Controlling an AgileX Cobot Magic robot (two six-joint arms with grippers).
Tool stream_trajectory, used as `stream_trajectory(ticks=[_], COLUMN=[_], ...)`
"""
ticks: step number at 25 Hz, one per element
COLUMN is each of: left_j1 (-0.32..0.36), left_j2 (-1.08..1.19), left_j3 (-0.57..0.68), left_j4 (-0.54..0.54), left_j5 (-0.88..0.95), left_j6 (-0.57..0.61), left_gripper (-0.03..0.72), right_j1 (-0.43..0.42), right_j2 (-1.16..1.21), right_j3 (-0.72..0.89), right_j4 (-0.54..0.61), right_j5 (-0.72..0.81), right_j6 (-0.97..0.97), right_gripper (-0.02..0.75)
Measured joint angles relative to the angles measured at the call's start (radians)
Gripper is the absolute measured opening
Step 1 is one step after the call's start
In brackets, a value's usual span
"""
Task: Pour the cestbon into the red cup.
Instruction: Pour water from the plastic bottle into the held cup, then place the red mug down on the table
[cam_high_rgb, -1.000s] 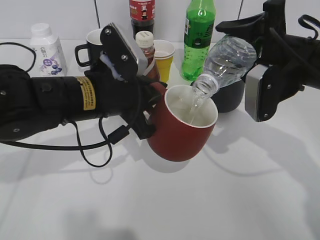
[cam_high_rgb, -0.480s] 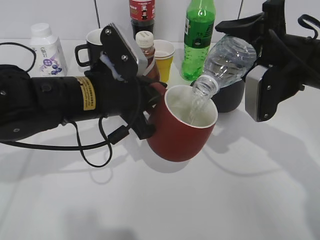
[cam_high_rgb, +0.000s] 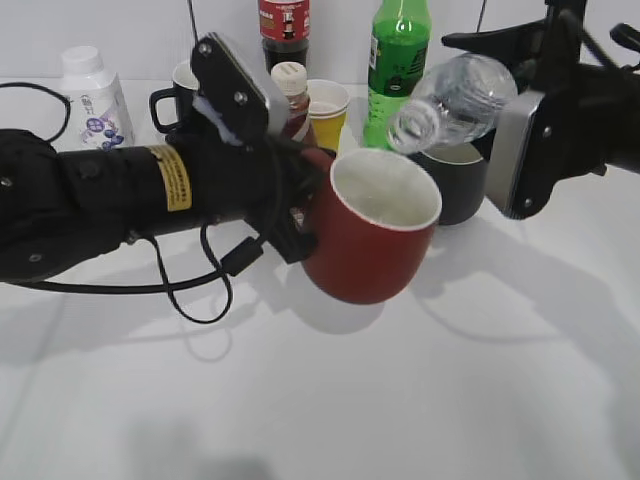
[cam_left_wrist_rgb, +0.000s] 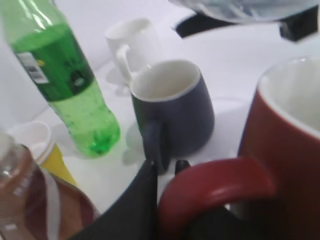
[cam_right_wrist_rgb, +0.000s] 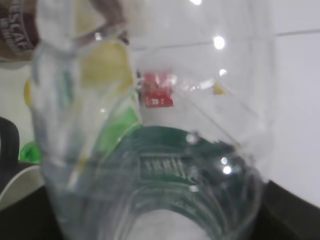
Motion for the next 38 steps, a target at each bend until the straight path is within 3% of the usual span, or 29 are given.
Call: stream_trajectory(ticks=[11, 21, 26, 32, 38], left_j1=[0.045, 0.086, 0.109, 0.132, 0.138], left_j2=[0.000, 0.000, 0.000, -0.008, -0.064], left_j3=[0.000, 0.000, 0.000, 0.000, 0.000], left_j4=[-0.124, -0.141, -0.141, -0.141, -0.141], left_j5=[-0.125, -0.166, -0.169, -0.161, -0.080], left_j6=[0.000, 0.000, 0.000, 0.001, 0.001], left_gripper=[0.068, 0.068, 0.068, 0.068, 0.068], right_j1=[0.000, 0.000, 0.000, 0.000, 0.000], right_j2=[0.000, 0.000, 0.000, 0.000, 0.000], right_j3=[-0.003, -0.084, -0.108, -0.121, -0.121], right_j4=[0.079, 0.150, 0.215, 0.390, 0.444], right_j5=[-0.057, -0.087, -0.088, -0.012, 0.157], right_j6=[0.157, 0.601, 0.712, 0.784, 0.969], right_gripper=[0.474, 0.474, 0.474, 0.474, 0.474])
